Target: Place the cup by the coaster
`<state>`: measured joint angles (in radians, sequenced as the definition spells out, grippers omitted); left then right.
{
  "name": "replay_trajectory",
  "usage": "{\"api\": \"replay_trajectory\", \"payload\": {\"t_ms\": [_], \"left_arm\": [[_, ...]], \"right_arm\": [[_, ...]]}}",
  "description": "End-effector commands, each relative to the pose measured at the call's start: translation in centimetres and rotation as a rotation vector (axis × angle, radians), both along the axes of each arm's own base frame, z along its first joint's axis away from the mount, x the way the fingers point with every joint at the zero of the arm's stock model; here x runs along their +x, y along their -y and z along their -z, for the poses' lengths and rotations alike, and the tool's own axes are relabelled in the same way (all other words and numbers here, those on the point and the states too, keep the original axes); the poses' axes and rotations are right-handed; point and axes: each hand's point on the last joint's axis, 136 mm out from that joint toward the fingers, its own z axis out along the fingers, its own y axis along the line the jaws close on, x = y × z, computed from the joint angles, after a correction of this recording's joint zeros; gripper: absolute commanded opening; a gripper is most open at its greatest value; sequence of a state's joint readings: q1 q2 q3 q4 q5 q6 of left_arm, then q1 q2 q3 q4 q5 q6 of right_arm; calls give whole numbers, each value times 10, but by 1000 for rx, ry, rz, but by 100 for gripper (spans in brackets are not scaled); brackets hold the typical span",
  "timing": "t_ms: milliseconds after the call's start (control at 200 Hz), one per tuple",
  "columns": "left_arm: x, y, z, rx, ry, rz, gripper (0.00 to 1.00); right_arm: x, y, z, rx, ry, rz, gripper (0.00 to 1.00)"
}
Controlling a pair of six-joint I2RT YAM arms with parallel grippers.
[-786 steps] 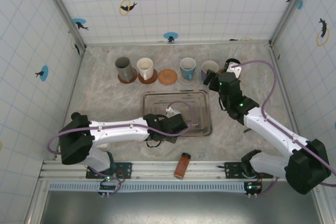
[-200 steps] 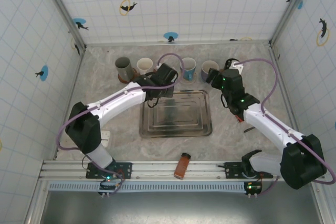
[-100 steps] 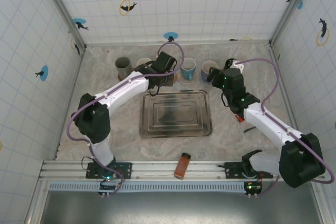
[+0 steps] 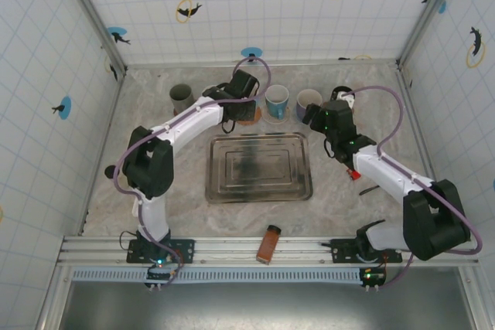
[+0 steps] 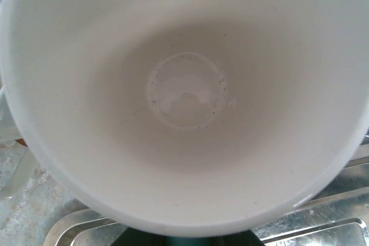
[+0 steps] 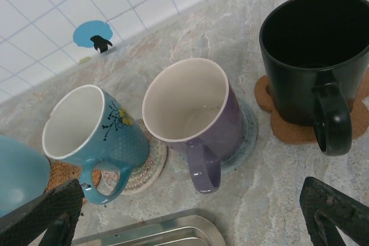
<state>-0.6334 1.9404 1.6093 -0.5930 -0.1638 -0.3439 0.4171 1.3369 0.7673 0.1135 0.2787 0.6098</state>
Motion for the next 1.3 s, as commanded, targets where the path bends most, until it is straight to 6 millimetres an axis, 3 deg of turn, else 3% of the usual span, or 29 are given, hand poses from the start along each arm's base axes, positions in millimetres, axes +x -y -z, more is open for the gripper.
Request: {"api": "replay_trajectory", "payload": {"t_ms": [0, 471, 1297], "left_arm": [[20, 9, -23, -44, 76, 13, 0], [28, 8, 0, -30, 29, 19, 0], [39, 4, 19, -15, 3, -2, 0]], "right_arm": [[12, -3, -18, 29, 44, -2, 99], [17, -8, -11, 30, 25, -16, 99], [20, -9, -8, 35, 15, -20, 99]]}}
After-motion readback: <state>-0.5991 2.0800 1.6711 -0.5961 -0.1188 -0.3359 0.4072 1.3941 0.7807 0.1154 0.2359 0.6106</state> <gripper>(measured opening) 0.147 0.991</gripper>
